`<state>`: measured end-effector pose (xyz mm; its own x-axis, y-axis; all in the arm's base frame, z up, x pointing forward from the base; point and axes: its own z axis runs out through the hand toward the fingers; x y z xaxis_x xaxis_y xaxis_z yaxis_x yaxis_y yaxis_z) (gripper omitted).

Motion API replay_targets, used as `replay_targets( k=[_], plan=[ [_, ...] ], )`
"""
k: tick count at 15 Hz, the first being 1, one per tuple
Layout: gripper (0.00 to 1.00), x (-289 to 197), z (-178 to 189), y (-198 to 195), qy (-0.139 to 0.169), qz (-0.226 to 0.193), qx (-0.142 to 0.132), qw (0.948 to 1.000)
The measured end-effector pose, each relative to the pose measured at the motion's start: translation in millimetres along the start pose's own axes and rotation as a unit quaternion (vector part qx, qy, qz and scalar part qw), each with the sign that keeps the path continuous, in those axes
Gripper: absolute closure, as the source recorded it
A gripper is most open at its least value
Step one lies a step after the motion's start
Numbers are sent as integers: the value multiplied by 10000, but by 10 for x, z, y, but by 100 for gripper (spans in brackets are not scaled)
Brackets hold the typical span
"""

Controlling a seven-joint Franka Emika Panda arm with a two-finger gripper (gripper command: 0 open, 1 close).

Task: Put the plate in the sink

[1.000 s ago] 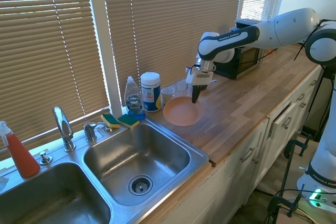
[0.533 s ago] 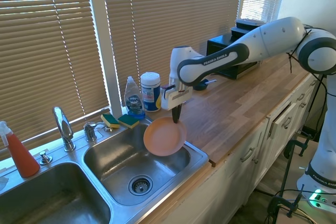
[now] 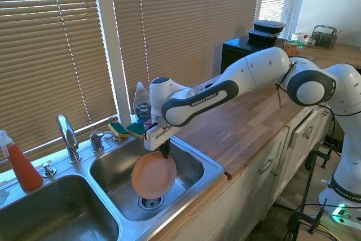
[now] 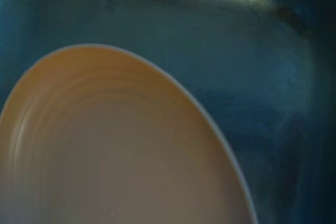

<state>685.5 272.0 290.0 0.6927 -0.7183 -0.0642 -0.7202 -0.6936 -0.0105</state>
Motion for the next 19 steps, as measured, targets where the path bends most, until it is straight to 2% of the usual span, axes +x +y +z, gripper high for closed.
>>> replay_targets(
  k=[4,11,13,16,19],
  plan=[
    [0,29,322,-185,-35,36,-151,9999],
    [0,66,266,-272,-24,59,-127,9999],
    [0,80,88,-281,45,61,-20,10000],
    [0,92,-449,-241,198,90,240,9995],
    [0,127,-870,-68,300,167,347,9988]
  ],
)
